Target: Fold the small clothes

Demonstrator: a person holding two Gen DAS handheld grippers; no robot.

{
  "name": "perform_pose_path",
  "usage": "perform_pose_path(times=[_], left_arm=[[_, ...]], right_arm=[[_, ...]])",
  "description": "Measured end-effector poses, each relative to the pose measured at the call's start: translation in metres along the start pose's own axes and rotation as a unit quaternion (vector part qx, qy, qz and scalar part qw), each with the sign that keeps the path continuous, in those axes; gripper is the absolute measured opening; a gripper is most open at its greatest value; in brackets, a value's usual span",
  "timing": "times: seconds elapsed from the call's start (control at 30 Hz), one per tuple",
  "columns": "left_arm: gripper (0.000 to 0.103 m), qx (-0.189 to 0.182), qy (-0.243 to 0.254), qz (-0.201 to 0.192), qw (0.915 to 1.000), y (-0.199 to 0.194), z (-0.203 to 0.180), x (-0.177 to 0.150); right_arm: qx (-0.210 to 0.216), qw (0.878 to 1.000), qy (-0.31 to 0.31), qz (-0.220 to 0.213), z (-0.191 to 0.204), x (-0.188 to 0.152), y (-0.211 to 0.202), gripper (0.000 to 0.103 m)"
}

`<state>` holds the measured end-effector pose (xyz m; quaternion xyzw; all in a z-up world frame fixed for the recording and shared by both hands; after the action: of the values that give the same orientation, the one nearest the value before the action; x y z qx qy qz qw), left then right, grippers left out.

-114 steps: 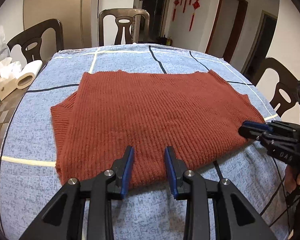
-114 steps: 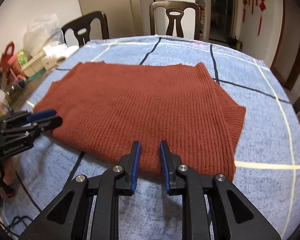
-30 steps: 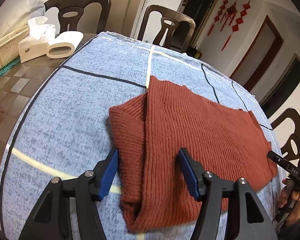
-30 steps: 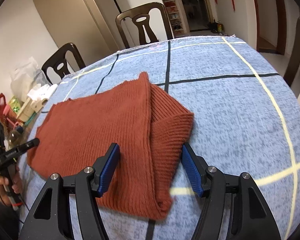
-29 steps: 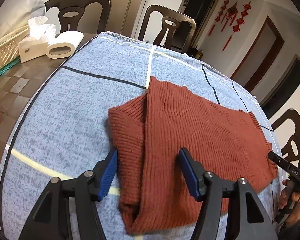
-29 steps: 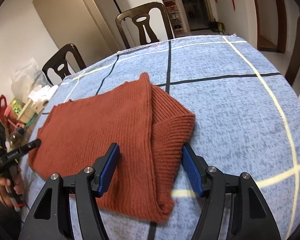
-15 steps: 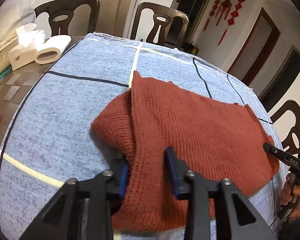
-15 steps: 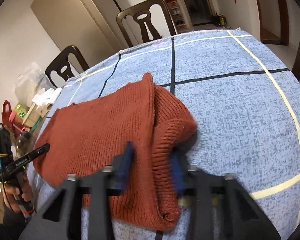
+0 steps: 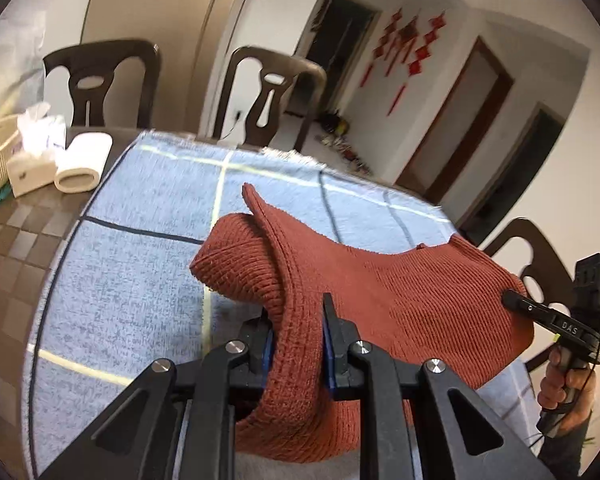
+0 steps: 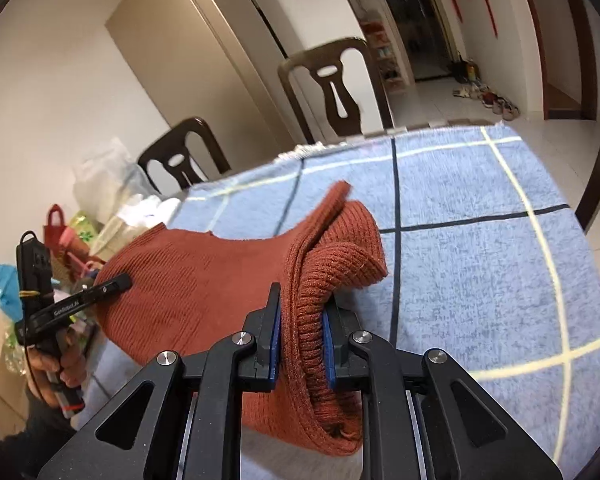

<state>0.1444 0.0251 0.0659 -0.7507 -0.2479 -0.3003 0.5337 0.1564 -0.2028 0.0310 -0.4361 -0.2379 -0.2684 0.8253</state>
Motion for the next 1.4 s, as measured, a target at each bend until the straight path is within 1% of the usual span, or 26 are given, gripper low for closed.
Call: perform_pose_path(times=[0.1,0.23,0.27,0.33,0.4,0.43,0.47,0.53,0.7,0.8,0.87,0.93,1.03,1.17,1.2,1.27,1.33,1.4], left_arm=[[0.021,-0.01,0.005,-0.006,0.9999,-0.02,-0.004,-0.015],[0.021,-0.015,0.007,0.011,0.9998,-0.027,-0.001,-0.051],[0.021,-0.012,0.009,0.019,0.9997,-0.023,0.001,-0.06],[0.021,-0.007,0.001,0.051,0.9987,-0.007,0.007,-0.081],[0.021,0.005,-0.007,0.081,0.9967,0.009,0.014,-0.098],[0.022,0.011,-0.009,0.085,0.9962,0.012,0.017,-0.103],[0.023,0.008,-0.014,0.088,0.9959,0.015,0.02,-0.105],[0.024,0.004,-0.025,0.086,0.9959,0.015,0.025,-0.105],[0.025,0.014,-0.014,0.08,0.9966,0.013,0.021,-0.104],[0.025,0.011,-0.021,0.078,0.9967,0.007,0.019,-0.109],[0.027,0.012,-0.021,0.077,0.9968,0.003,0.02,-0.114],[0.027,0.014,-0.02,0.076,0.9968,-0.001,0.022,-0.111],[0.027,0.028,-0.021,0.062,0.9975,-0.013,0.026,-0.104],[0.028,0.054,-0.012,0.022,0.9982,-0.034,0.028,-0.085],[0.028,0.054,-0.01,0.015,0.9984,-0.037,0.027,-0.081],[0.028,0.044,-0.001,0.009,0.999,-0.034,0.019,-0.074],[0.028,0.033,0.011,0.019,0.9992,-0.023,0.006,-0.074],[0.028,0.019,0.026,0.038,0.9987,-0.004,-0.005,-0.081]], right_arm=[[0.007,1.0,-0.003,-0.005,0.005,-0.013,-0.021,0.017],[0.004,1.0,0.007,0.013,-0.003,-0.046,-0.031,0.017],[0.0,1.0,0.01,0.019,-0.008,-0.057,-0.029,0.017],[-0.01,0.999,0.018,0.041,-0.02,-0.074,-0.017,0.017],[-0.039,0.996,0.029,0.074,-0.038,-0.091,0.003,0.017],[-0.053,0.995,0.028,0.077,-0.043,-0.094,0.008,0.018],[-0.059,0.994,0.032,0.082,-0.05,-0.096,0.014,0.018],[-0.046,0.994,0.049,0.081,-0.056,-0.094,0.017,0.018],[-0.06,0.995,0.034,0.074,-0.051,-0.091,0.02,0.019],[-0.059,0.995,0.036,0.072,-0.051,-0.092,0.019,0.02],[-0.063,0.995,0.037,0.071,-0.051,-0.094,0.016,0.02],[-0.069,0.995,0.037,0.069,-0.053,-0.096,0.012,0.025],[-0.09,0.994,0.026,0.047,-0.049,-0.095,-0.004,0.026],[-0.113,0.994,0.003,0.003,-0.036,-0.088,-0.027,0.026],[-0.112,0.994,-0.004,-0.003,-0.031,-0.086,-0.03,0.026],[-0.105,0.994,-0.014,0.0,-0.02,-0.086,-0.024,0.026],[-0.104,0.994,-0.027,0.014,-0.012,-0.088,-0.006,0.026],[-0.105,0.993,-0.036,0.025,-0.011,-0.092,0.008,0.026]])
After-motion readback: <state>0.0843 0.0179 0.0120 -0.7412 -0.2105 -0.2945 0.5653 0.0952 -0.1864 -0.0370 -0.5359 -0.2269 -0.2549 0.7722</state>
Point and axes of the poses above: each gripper's, at about its wrist camera, not at the fingertips, and y roughly the way its jaws point, z to its left, x to its top, the point moved 5 cm from there along y, roughly the way its jaws point, and after that the axes turned 8 degrees about y, right-handed, at the moved point
